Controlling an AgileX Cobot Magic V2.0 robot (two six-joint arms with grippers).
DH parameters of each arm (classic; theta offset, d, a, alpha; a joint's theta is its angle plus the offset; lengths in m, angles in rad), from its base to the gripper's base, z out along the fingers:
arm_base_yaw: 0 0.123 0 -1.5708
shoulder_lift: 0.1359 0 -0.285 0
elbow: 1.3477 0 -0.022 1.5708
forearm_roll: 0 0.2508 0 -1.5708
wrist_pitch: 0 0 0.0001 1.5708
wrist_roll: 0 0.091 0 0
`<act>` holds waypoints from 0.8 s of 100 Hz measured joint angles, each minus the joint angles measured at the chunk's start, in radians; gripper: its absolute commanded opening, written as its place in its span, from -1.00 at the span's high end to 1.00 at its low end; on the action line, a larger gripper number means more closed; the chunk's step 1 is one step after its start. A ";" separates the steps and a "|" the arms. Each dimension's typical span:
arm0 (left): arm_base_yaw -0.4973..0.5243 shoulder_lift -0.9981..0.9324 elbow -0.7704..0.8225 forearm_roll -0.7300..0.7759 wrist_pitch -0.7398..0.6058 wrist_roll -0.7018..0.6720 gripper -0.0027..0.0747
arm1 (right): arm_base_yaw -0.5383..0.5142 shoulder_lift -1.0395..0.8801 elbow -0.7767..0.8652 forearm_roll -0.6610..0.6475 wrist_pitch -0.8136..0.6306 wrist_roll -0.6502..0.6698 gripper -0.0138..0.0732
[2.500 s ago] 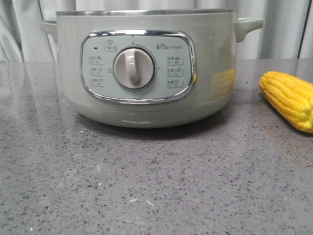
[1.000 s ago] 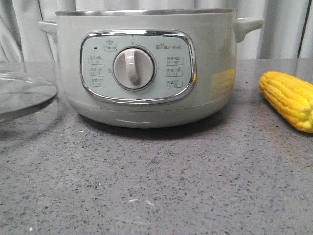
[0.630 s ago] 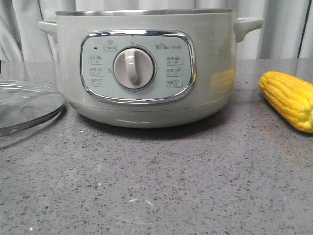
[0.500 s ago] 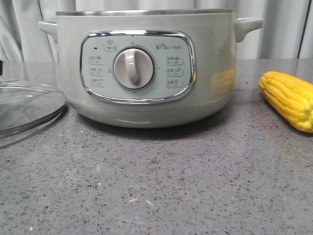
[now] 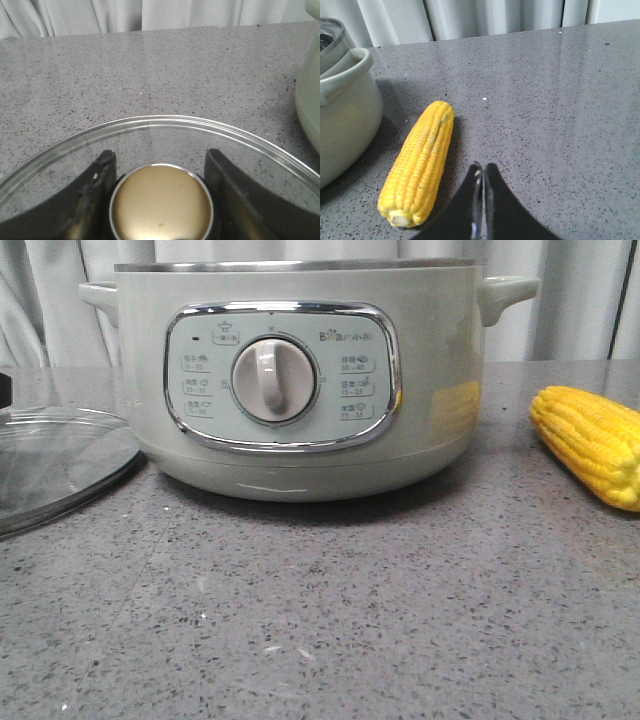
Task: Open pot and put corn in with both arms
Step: 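Lower the glass lid onto the table beside the pot, left gripper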
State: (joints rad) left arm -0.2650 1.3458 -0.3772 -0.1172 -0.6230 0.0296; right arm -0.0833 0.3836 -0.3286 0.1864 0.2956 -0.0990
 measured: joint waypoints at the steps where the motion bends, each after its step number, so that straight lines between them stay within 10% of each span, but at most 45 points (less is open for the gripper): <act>1: 0.000 0.000 0.000 0.000 0.000 0.000 0.33 | 0.000 0.000 0.000 0.000 0.000 -0.003 0.83; 29: 0.000 0.006 0.000 0.015 0.015 -0.009 -0.22 | 0.000 0.000 0.000 0.000 0.000 -0.003 0.83; 80: 0.000 -0.138 0.000 0.020 0.033 -0.009 -0.23 | 0.000 0.007 -0.024 0.003 0.083 -0.003 0.61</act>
State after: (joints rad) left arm -0.2650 1.2073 -0.3772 -0.0976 -0.5899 0.0209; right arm -0.0833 0.3908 -0.3527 0.1893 0.3789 -0.1020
